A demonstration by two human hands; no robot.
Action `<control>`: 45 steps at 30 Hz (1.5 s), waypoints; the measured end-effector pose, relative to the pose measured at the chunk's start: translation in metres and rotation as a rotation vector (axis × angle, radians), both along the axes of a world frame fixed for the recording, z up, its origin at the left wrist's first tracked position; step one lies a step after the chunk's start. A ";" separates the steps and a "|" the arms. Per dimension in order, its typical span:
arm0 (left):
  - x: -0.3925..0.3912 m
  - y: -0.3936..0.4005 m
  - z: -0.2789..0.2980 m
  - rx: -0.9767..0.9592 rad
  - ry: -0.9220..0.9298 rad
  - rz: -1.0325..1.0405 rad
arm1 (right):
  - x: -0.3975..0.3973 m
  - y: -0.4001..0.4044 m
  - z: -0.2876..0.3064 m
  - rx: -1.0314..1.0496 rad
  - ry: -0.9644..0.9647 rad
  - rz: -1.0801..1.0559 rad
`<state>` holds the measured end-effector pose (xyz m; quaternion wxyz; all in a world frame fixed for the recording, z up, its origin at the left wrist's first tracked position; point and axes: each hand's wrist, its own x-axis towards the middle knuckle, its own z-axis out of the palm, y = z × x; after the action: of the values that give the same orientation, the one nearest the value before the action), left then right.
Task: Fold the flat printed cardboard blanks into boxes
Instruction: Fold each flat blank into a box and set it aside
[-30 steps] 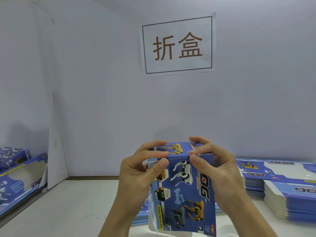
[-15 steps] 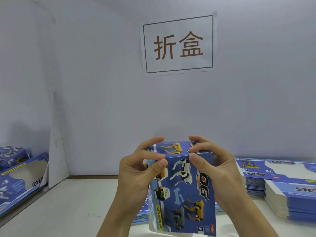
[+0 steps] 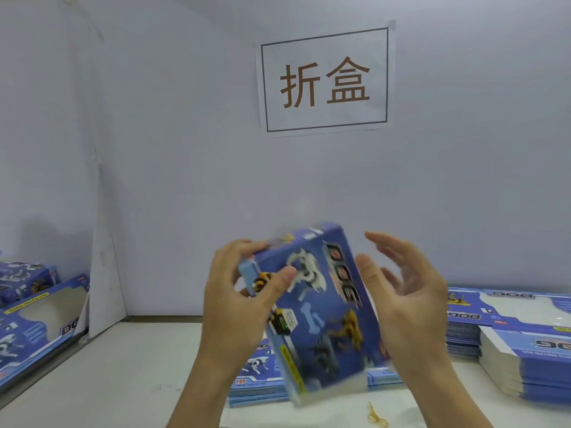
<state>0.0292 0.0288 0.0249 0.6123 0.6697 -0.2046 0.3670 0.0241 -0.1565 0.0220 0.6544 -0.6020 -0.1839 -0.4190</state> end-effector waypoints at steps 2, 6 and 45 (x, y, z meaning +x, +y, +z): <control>0.005 0.004 -0.001 -0.173 -0.013 0.076 | -0.002 0.002 0.003 -0.029 -0.079 -0.123; 0.008 0.000 -0.004 -0.649 -0.005 0.126 | -0.010 0.005 0.009 -0.290 0.077 0.235; 0.020 -0.018 -0.039 -0.040 0.411 -0.492 | 0.033 -0.013 -0.043 -0.112 0.454 0.393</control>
<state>0.0493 0.0107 -0.0141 0.7244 0.6479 -0.2253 0.0689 0.0571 -0.1697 -0.0214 0.7129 -0.6684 -0.1686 -0.1284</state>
